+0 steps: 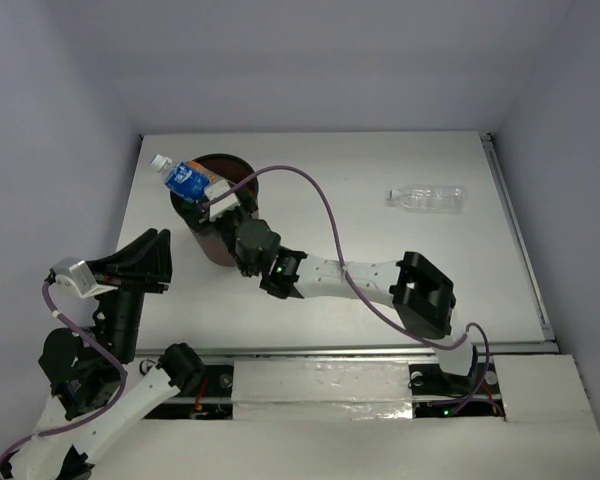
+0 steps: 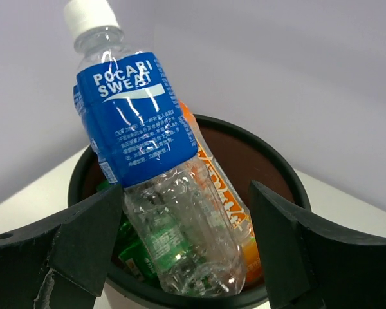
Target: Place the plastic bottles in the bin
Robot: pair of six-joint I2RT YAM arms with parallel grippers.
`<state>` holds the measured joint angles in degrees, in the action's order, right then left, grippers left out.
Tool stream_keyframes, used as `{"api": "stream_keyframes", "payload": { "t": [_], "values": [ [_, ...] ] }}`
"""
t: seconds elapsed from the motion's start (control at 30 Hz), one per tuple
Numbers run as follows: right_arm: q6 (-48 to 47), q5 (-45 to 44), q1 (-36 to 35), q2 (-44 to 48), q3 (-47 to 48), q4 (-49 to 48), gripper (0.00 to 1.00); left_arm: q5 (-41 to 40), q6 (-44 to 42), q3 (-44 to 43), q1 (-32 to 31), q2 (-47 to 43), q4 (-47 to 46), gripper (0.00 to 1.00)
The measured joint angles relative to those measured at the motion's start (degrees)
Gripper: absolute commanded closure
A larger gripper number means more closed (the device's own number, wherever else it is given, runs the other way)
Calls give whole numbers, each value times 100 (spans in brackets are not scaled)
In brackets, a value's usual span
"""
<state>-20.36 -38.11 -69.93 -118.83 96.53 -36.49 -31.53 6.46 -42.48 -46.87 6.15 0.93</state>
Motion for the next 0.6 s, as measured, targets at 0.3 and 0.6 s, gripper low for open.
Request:
{"api": "stream_keyframes", "payload": {
  "t": [0.3, 0.6],
  "values": [
    [743, 136, 0, 883, -994, -2, 12, 0, -4, 0, 0, 0, 4, 69],
    [2262, 179, 402, 2743, -2940, -160, 60, 48, -4, 0, 0, 4, 0, 73]
  ]
}}
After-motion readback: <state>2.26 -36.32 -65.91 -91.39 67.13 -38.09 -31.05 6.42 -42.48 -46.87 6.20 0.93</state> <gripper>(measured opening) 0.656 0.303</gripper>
